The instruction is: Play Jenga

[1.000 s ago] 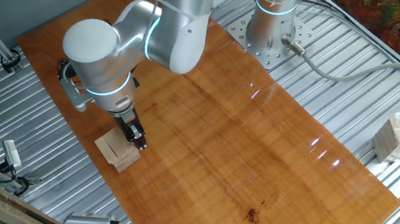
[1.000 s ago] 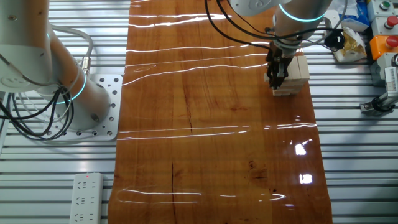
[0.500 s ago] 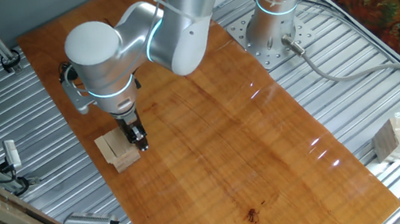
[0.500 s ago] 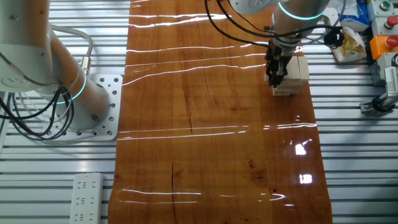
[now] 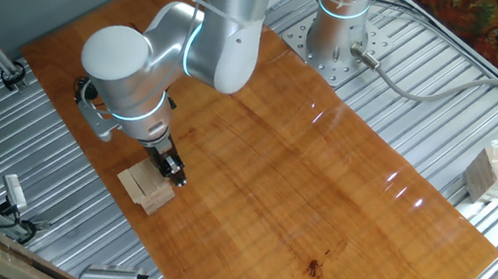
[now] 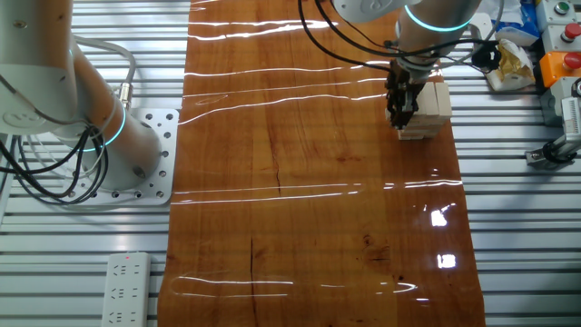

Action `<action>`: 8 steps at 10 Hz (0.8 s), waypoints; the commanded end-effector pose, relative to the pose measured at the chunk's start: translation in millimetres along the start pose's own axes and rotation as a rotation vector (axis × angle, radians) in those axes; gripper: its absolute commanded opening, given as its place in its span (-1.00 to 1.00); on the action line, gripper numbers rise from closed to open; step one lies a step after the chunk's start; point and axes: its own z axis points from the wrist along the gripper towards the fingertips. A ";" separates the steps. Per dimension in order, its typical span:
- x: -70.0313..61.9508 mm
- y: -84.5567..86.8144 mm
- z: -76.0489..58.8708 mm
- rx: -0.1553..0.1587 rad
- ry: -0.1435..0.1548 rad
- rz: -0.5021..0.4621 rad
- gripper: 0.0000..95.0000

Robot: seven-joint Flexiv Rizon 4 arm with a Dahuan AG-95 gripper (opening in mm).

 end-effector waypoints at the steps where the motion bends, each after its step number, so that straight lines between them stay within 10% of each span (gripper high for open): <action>1: 1.7 -1.0 0.6 0.002 0.000 0.000 0.20; 3: 1.7 -1.0 1.0 0.003 0.000 -0.002 0.20; 4: 1.7 -1.0 1.5 0.004 0.000 -0.002 -0.20; 6: 1.8 -1.0 2.1 0.006 0.000 0.000 -0.20; 7: 1.8 -1.0 2.3 0.007 0.000 0.000 -0.60; 8: 1.8 -1.0 2.4 0.008 0.000 0.000 -0.60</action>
